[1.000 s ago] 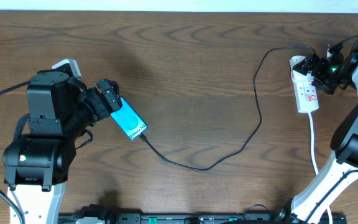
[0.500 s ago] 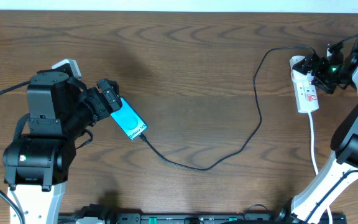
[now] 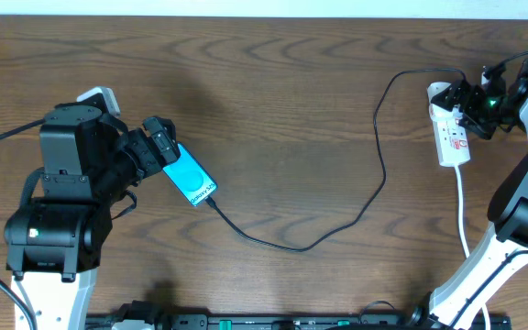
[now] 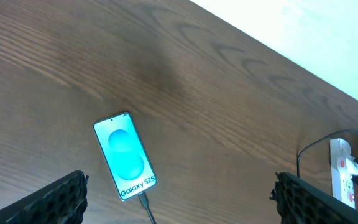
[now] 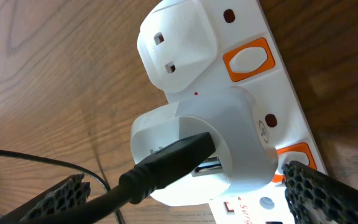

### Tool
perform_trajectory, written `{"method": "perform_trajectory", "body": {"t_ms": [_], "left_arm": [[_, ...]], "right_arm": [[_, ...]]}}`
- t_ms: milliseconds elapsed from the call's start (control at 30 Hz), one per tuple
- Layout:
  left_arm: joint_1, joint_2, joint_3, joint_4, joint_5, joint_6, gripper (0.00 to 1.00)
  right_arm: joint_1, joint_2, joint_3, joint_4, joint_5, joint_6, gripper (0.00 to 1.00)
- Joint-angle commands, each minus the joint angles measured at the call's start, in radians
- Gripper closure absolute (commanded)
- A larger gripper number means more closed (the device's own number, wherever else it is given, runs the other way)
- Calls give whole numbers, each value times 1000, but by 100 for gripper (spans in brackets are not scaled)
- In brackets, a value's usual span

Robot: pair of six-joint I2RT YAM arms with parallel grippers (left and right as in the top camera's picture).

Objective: Plug charger to phone and switch on socket
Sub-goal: 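Keep pressing the orange switch with the right gripper until it lights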

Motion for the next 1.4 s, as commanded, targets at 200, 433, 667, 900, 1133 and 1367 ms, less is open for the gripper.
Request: {"method": "perform_trajectory", "body": {"t_ms": [200, 433, 667, 900, 1133, 1367], "left_arm": [[0, 0, 19, -2, -10, 21, 5], [0, 0, 19, -2, -10, 21, 5], [0, 0, 19, -2, -10, 21, 5], [0, 0, 19, -2, -10, 21, 5], [0, 0, 19, -2, -10, 21, 5], [0, 0, 19, -2, -10, 21, 5]], "right_arm": [[15, 10, 0, 9, -48, 5, 1], [29, 10, 0, 14, -48, 5, 1], [40, 10, 0, 14, -48, 14, 1], [40, 10, 0, 12, -48, 32, 1], [40, 10, 0, 6, -47, 31, 1], [40, 10, -4, -10, -29, 31, 1]]}}
